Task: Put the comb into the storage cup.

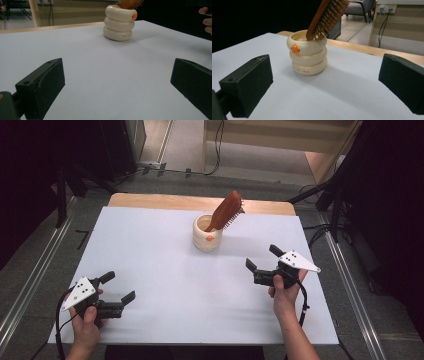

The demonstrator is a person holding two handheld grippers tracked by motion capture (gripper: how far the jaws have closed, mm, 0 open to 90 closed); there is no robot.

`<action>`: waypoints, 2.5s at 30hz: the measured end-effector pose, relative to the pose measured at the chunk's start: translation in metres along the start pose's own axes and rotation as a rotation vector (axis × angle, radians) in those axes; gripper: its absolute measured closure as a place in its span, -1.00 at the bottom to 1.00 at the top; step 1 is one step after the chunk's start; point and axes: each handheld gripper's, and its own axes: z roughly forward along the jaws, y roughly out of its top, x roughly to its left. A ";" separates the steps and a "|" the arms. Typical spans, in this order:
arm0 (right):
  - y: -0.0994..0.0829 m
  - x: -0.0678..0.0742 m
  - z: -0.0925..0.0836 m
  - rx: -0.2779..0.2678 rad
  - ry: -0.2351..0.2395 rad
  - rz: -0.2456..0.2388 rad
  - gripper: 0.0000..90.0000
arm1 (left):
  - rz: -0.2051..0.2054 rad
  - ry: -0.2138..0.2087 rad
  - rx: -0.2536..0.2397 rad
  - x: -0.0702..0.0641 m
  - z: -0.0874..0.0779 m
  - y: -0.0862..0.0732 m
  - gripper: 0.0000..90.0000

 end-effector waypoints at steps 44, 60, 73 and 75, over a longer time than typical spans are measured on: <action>-0.047 -0.031 -0.074 0.012 -0.081 0.013 -1.00 | 0.006 0.009 -0.002 -0.001 0.000 0.000 -1.00; -0.065 -0.045 -0.091 0.030 -0.109 0.027 -1.00 | 0.010 0.011 0.000 -0.002 0.000 0.000 -1.00; -0.077 -0.052 -0.098 0.027 -0.127 0.032 -1.00 | 0.013 0.010 -0.002 -0.003 0.001 0.000 -1.00; -0.078 -0.052 -0.096 0.022 -0.131 0.030 -1.00 | 0.018 0.009 0.000 -0.003 0.001 0.000 -1.00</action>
